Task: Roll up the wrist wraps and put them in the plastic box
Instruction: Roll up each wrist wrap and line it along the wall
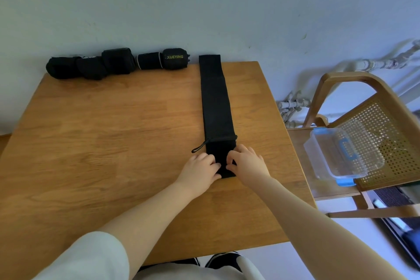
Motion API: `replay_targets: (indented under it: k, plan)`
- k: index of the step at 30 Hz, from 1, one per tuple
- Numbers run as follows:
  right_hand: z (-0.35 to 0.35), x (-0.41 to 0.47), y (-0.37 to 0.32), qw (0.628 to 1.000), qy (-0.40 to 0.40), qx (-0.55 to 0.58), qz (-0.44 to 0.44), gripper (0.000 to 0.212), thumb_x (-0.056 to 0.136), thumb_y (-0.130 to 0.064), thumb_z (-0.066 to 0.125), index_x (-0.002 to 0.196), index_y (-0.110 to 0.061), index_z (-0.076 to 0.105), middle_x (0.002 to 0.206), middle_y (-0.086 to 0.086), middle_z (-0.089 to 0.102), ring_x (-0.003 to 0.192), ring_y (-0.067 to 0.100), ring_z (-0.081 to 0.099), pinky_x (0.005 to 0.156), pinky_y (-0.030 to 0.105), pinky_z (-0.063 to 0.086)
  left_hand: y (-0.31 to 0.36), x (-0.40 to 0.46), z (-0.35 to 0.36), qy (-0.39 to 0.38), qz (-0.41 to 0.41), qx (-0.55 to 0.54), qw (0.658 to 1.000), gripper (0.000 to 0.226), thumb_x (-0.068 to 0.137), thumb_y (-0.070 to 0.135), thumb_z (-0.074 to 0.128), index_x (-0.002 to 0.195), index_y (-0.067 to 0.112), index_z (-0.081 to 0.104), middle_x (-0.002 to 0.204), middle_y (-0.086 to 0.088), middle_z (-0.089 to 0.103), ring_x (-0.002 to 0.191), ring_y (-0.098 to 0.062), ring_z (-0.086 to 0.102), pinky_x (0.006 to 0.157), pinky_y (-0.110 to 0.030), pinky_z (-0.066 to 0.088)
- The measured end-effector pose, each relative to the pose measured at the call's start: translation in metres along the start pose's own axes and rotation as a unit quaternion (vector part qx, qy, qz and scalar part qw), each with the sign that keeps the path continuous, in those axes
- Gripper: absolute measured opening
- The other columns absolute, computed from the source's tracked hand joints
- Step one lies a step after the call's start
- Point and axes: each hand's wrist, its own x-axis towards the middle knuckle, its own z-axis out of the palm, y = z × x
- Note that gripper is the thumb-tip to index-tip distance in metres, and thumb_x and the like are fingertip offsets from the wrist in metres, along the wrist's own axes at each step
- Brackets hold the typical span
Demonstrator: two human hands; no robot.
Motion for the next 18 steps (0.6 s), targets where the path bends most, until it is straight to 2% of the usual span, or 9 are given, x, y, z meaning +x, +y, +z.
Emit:
replay_targets:
  k: [3, 7, 10, 13, 14, 15, 16, 17, 18]
  plan:
    - [0.001, -0.002, -0.002, 0.995, 0.019, -0.054, -0.086, 0.029, 0.099, -0.033, 0.045, 0.12, -0.019, 0.058, 0.121, -0.001, 0.049, 0.115, 0.018, 0.045, 0.101, 0.031, 0.032, -0.004, 0.006, -0.003, -0.013, -0.029, -0.05, 0.998, 0.044, 0.099, 0.038, 0.042, 0.14, 0.023, 0.042, 0.131, 0.002, 0.051, 0.126, -0.017, 0.04, 0.104, -0.034, 0.03]
    - [-0.003, 0.001, 0.006, 0.985, -0.021, -0.117, -0.123, 0.038, 0.095, -0.04, 0.05, 0.129, -0.023, 0.053, 0.13, -0.001, 0.046, 0.123, 0.019, 0.04, 0.109, 0.033, 0.024, -0.009, 0.009, -0.006, -0.019, -0.032, -0.094, 0.995, 0.035, 0.098, 0.036, 0.045, 0.13, 0.023, 0.048, 0.124, 0.001, 0.054, 0.119, -0.019, 0.045, 0.1, -0.034, 0.036]
    - [-0.008, 0.009, 0.006, 0.989, -0.032, -0.112, -0.095, 0.036, 0.098, -0.04, 0.043, 0.13, -0.026, 0.054, 0.128, -0.001, 0.05, 0.123, 0.02, 0.041, 0.108, 0.034, 0.025, -0.006, 0.009, -0.011, 0.036, -0.02, -0.078, 0.996, 0.033, 0.099, 0.029, 0.046, 0.128, 0.017, 0.055, 0.121, -0.001, 0.053, 0.108, -0.018, 0.052, 0.086, -0.032, 0.047]
    - [-0.011, 0.019, 0.003, 0.994, -0.017, -0.093, -0.063, 0.03, 0.1, -0.037, 0.041, 0.122, -0.024, 0.055, 0.12, -0.001, 0.058, 0.119, 0.021, 0.045, 0.105, 0.035, 0.028, -0.001, 0.008, -0.023, 0.136, 0.062, -0.04, 0.988, 0.033, 0.079, 0.019, 0.074, 0.109, 0.009, 0.066, 0.102, -0.005, 0.062, 0.088, -0.02, 0.062, 0.064, -0.029, 0.053]
    - [-0.012, 0.022, 0.003, 0.996, -0.01, -0.078, -0.049, 0.027, 0.1, -0.036, 0.042, 0.12, -0.023, 0.053, 0.116, -0.001, 0.06, 0.116, 0.021, 0.047, 0.103, 0.035, 0.029, -0.001, 0.01, -0.025, 0.169, 0.066, -0.042, 0.982, 0.041, 0.072, 0.018, 0.079, 0.11, 0.009, 0.065, 0.104, -0.007, 0.063, 0.091, -0.023, 0.063, 0.067, -0.031, 0.054]
    - [-0.013, 0.025, 0.003, 0.997, -0.006, -0.068, -0.039, 0.025, 0.1, -0.035, 0.043, 0.12, -0.022, 0.051, 0.112, -0.001, 0.062, 0.113, 0.022, 0.049, 0.101, 0.034, 0.03, -0.003, 0.014, -0.029, 0.178, 0.05, -0.054, 0.981, 0.05, 0.073, 0.019, 0.078, 0.119, 0.009, 0.061, 0.116, -0.008, 0.061, 0.106, -0.025, 0.06, 0.08, -0.036, 0.054]
    - [-0.014, 0.028, 0.002, 0.997, -0.005, -0.064, -0.031, 0.025, 0.099, -0.035, 0.044, 0.119, -0.022, 0.05, 0.11, 0.0, 0.062, 0.111, 0.022, 0.049, 0.099, 0.034, 0.031, -0.006, 0.018, -0.033, 0.174, 0.017, -0.066, 0.982, 0.057, 0.081, 0.021, 0.072, 0.132, 0.01, 0.051, 0.135, -0.009, 0.051, 0.125, -0.027, 0.048, 0.097, -0.041, 0.046]
    - [-0.015, 0.03, 0.0, 0.998, -0.002, -0.064, -0.029, 0.024, 0.099, -0.035, 0.045, 0.118, -0.022, 0.052, 0.111, -0.001, 0.061, 0.111, 0.022, 0.049, 0.096, 0.034, 0.032, -0.01, 0.023, -0.035, 0.159, -0.012, -0.072, 0.985, 0.06, 0.089, 0.025, 0.062, 0.143, 0.012, 0.038, 0.149, -0.007, 0.035, 0.139, -0.025, 0.03, 0.11, -0.042, 0.031]
    - [-0.015, 0.031, -0.001, 0.997, 0.006, -0.065, -0.029, 0.024, 0.099, -0.034, 0.045, 0.118, -0.023, 0.054, 0.114, -0.001, 0.058, 0.111, 0.022, 0.047, 0.094, 0.033, 0.033, -0.015, 0.028, -0.036, 0.131, -0.025, -0.074, 0.988, 0.059, 0.096, 0.027, 0.053, 0.148, 0.014, 0.028, 0.155, -0.004, 0.024, 0.144, -0.022, 0.019, 0.116, -0.039, 0.019]
